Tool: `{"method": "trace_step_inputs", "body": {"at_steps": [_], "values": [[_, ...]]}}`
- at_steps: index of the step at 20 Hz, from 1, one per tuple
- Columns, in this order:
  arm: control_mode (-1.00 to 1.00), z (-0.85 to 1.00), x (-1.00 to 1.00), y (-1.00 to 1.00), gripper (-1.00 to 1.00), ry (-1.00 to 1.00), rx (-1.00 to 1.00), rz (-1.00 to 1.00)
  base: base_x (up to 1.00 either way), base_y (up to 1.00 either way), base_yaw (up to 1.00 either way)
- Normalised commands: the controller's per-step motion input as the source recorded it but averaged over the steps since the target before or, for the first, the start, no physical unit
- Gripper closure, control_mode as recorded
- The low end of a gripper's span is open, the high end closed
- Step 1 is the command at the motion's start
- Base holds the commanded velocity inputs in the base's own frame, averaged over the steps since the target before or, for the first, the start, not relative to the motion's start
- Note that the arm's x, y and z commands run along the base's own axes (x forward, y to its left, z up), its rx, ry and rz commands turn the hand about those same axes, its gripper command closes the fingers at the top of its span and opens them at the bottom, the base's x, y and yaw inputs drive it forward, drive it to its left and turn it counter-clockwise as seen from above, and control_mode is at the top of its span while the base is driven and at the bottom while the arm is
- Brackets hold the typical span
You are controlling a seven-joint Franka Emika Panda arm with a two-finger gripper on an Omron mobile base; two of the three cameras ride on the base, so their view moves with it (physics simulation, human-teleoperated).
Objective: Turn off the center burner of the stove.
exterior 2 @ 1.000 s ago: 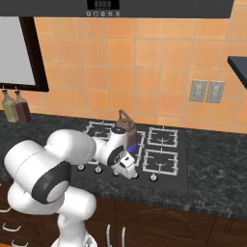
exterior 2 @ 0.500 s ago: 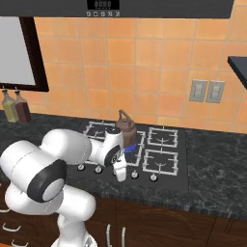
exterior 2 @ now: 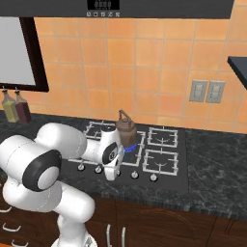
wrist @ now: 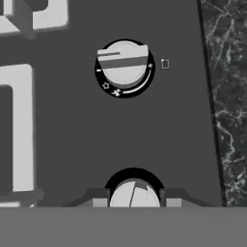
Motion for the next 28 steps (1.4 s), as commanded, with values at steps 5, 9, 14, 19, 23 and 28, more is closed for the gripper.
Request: {"method": "trace_step_inputs", "body": {"at_steps": [5, 9, 14, 19, 23, 28], "values": [[-1.0, -0.31, 0.0, 0.14, 1.0, -0.08, 0.0, -1.0, 0.0, 0.0, 0.0], [-1.0, -0.25, 0.0, 0.15, 1.0, -0.09, 0.0, -1.0, 0.0, 0.0, 0.0], [-1.0, -0.27, 0.0, 0.15, 1.0, -0.09, 0.0, -1.0, 0.0, 0.0, 0.0], [-1.0, -0.33, 0.0, 0.15, 1.0, -0.1, 0.0, -1.0, 0.0, 0.0, 0.0], [-1.0, -0.39, 0.0, 0.16, 1.0, -0.16, 0.0, -1.0, 0.0, 0.0, 0.0], [-1.0, -0.34, 0.01, 0.22, 1.0, -0.2, 0.0, -1.0, 0.0, 0.0, 0.0]]}}
